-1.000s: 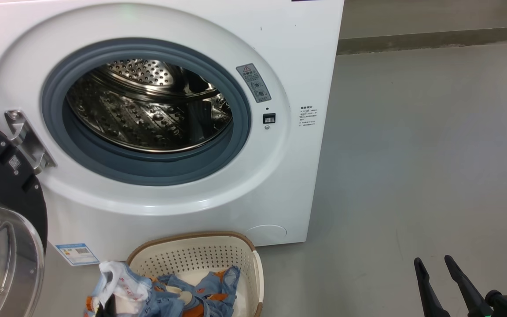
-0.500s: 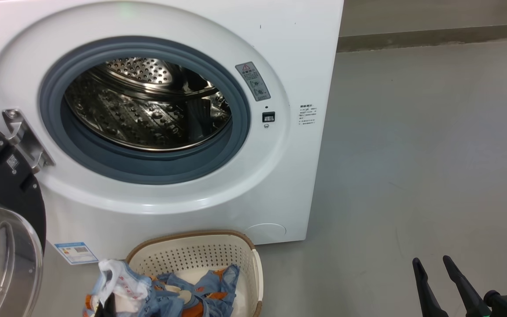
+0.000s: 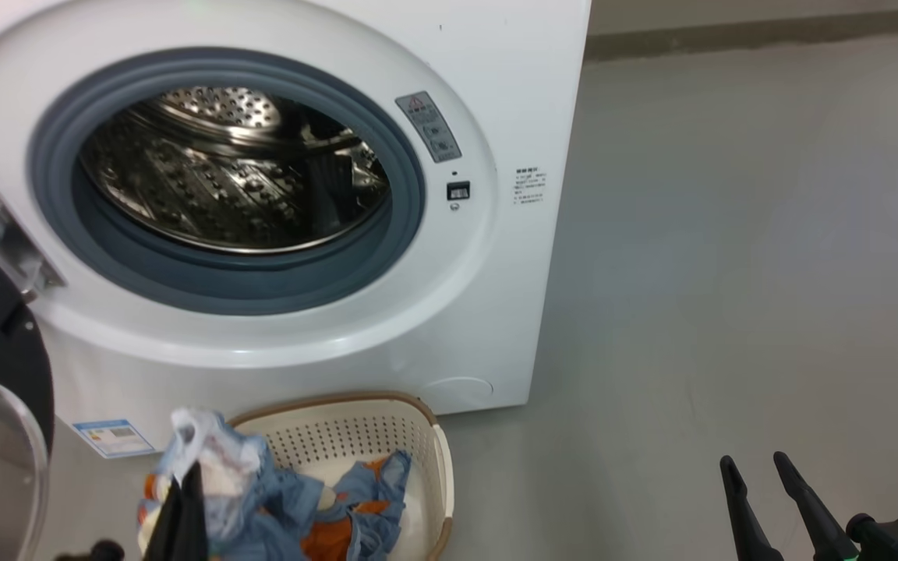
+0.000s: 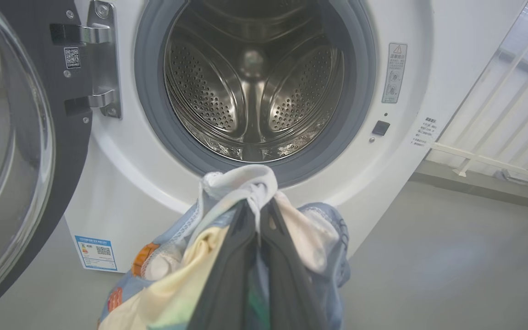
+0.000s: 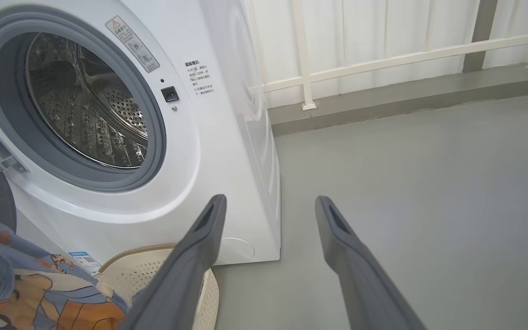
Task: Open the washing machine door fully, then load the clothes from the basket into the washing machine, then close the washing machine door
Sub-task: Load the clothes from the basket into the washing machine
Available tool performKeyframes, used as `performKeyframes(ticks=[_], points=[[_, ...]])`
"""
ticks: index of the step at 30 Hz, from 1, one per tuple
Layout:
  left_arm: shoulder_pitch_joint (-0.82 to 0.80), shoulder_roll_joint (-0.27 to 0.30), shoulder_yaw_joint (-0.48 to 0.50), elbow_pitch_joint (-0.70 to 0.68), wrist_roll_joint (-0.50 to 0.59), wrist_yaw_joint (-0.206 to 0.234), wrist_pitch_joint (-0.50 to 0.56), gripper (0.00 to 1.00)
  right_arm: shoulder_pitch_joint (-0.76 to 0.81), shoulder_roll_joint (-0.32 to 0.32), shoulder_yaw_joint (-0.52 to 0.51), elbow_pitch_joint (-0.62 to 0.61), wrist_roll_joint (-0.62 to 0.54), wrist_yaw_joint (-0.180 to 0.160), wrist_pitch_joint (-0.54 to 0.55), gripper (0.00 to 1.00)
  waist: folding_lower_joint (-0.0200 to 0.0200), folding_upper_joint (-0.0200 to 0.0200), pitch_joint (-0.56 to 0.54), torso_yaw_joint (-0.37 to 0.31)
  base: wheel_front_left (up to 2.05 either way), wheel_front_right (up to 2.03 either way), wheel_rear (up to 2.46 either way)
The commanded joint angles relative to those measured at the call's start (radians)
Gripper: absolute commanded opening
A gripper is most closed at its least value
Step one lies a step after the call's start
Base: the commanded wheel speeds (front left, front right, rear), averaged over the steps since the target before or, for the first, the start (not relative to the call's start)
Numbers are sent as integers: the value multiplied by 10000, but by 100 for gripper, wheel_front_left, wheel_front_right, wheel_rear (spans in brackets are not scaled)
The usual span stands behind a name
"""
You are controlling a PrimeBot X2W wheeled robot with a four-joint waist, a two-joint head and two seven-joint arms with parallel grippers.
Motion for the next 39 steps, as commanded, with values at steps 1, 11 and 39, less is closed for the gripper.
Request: performKeyframes(ticks=[1, 11, 39], points=[[-681, 32, 375, -219, 138, -15, -137, 0, -331, -63, 307, -283, -137, 16, -118, 100, 0, 0, 357, -201, 0, 0, 0], [-2829, 309, 788, 156, 668, -169, -137, 0, -1114, 320, 442, -309, -129, 16, -118, 100, 0, 0, 1804, -756, 0, 0, 0], [-9695, 2515, 1360, 4536, 1209, 176, 63, 0, -2931, 723, 1595, -4, 234, 16, -118, 100, 0, 0, 4916, -2629, 0, 0, 0]])
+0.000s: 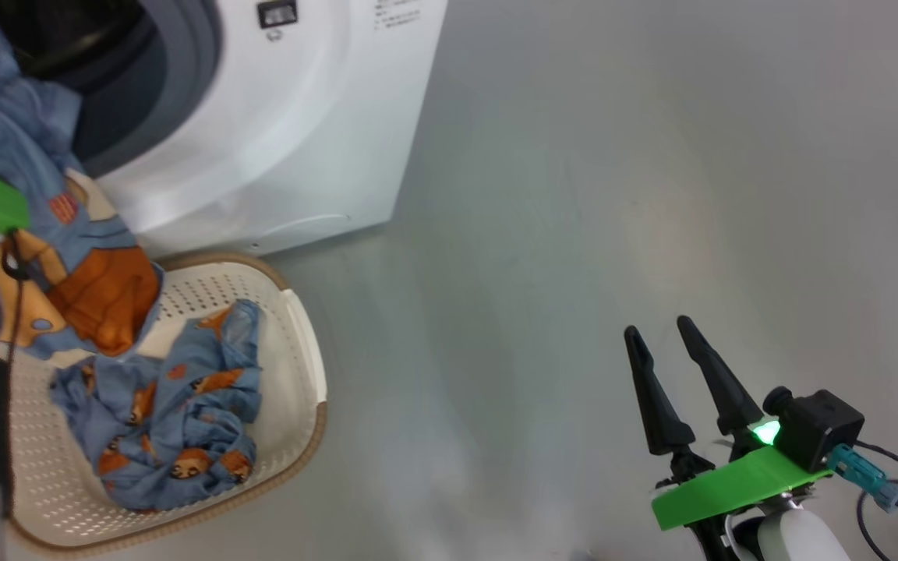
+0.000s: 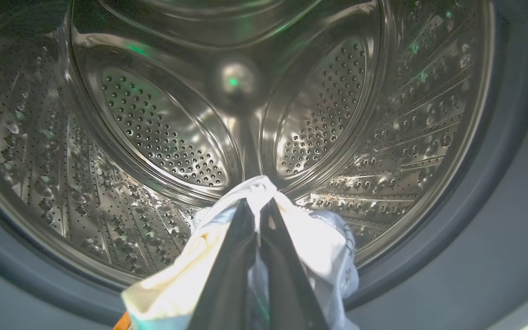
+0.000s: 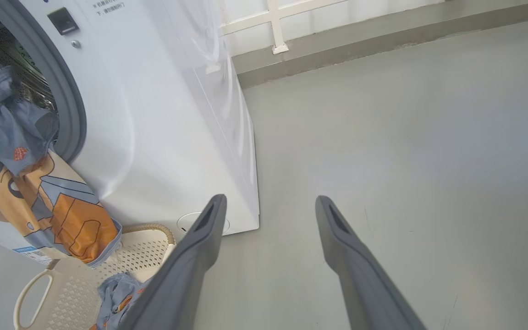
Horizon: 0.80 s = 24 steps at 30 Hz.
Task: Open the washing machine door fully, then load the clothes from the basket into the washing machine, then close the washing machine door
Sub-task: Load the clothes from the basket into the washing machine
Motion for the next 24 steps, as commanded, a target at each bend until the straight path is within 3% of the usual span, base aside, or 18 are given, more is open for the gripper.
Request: performKeyframes(ticks=[1, 24], points=[[-351, 535, 205, -74, 126, 57, -42, 0, -158, -5, 320, -186, 121, 16, -118, 100, 0, 0, 422, -379, 0, 0, 0], [-4444, 1694, -474, 2667, 828, -53, -202, 0, -709, -2, 980, -199, 210, 16, -118, 100, 0, 0, 2156, -727, 0, 0, 0]])
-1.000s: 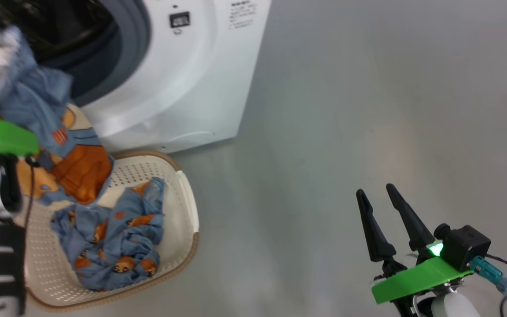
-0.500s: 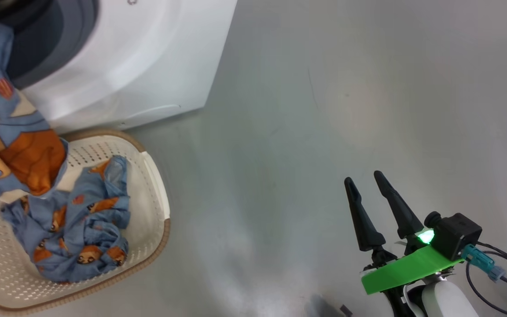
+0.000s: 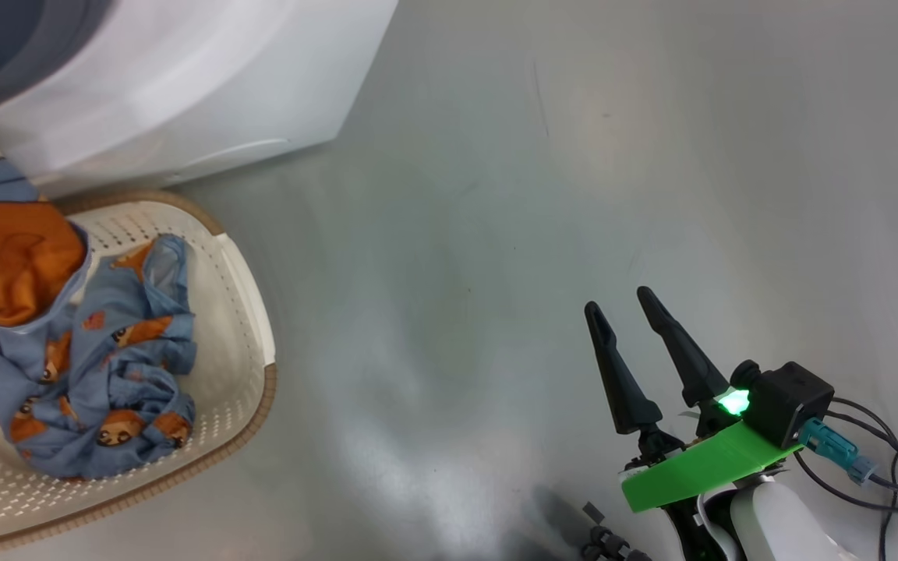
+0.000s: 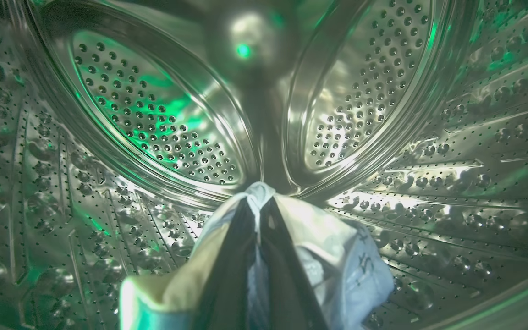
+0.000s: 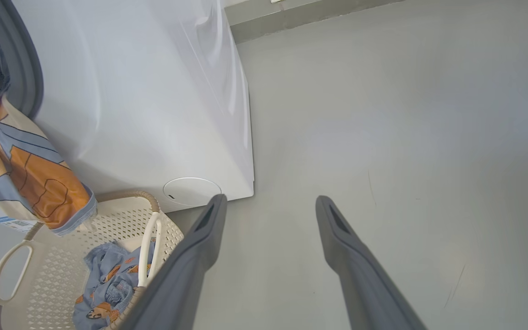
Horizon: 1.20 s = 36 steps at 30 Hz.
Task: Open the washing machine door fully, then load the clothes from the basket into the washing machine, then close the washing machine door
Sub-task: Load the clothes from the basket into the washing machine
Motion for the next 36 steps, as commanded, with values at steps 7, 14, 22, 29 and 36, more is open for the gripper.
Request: performKeyframes(ticks=[7, 14, 22, 29, 36], points=[[-1194, 515, -132, 188, 168, -107, -129, 0, 42, -44, 244, -244, -53, 16, -118, 100, 0, -1, 406, -131, 0, 0, 0], [-1591, 526, -90, -436, 350, -74, -135, 0, -14, -43, 294, -288, -84, 16, -118, 100, 0, -1, 615, -245, 0, 0, 0], [-1398, 536, -119, -291, 598, -104, -136, 0, -32, -43, 366, -216, -15, 16, -118, 100, 0, -1, 543, -242, 0, 0, 0], [-1598, 420, -545, 1415, 852, -10, 91, 5, 21, -43, 458, -106, 14, 16, -118, 100, 0, -1, 229, -185, 0, 0, 0], [-1770, 294, -701, 2567, 901, 331, 136, 100, 138, -43, 333, -71, -86, 16, -118, 100, 0, -1, -149, -146, 0, 0, 0]])
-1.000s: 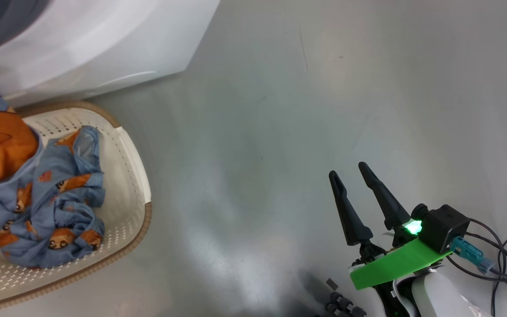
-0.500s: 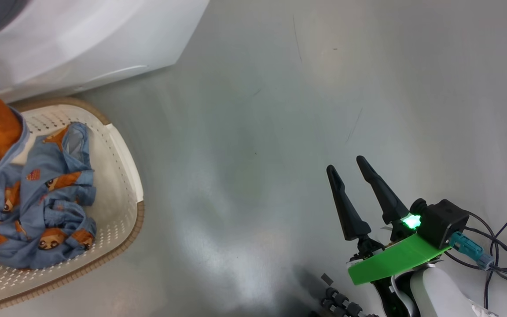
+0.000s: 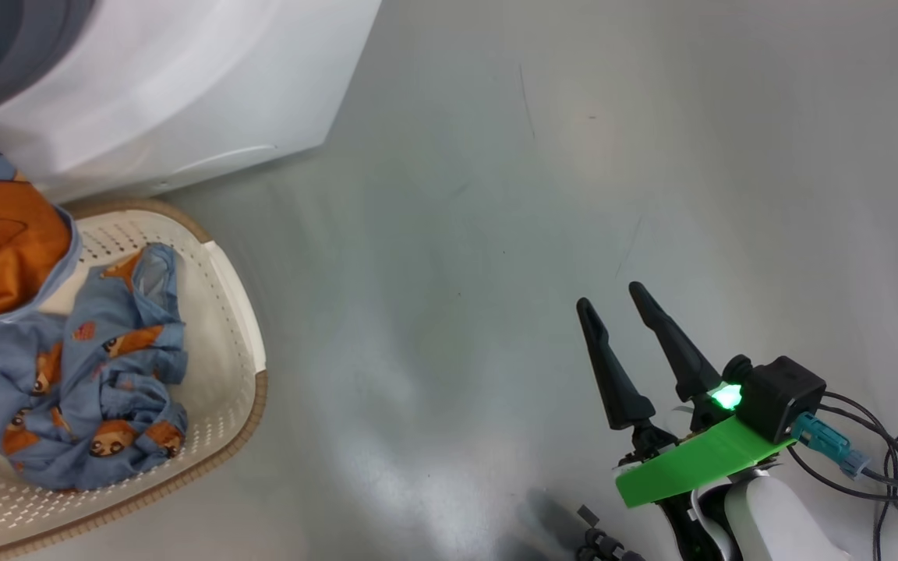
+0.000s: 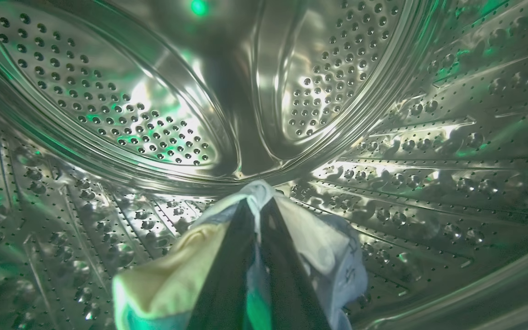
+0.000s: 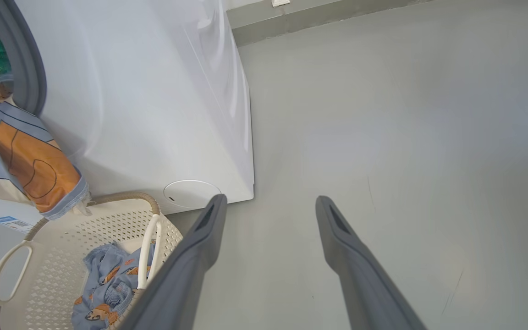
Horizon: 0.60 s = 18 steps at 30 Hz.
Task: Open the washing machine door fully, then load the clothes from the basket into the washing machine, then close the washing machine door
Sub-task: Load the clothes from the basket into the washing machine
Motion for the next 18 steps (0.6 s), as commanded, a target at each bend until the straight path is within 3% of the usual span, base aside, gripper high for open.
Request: performKeyframes(ticks=[1, 8, 18], points=[[-151, 359, -23, 24, 92, 147, 36, 100, 300, -62, 127, -144, -54, 16, -118, 100, -1, 0, -161, 52, 0, 0, 0], [-34, 62, -6, 838, -63, 555, -31, 100, 352, -62, 36, -152, -129, 16, -118, 100, -1, 0, -556, 252, 0, 0, 0], [588, -681, 133, 1085, -488, 780, -214, 100, 405, -191, -73, -136, -201, 16, -118, 100, -1, 0, -1105, 753, 0, 0, 0]])
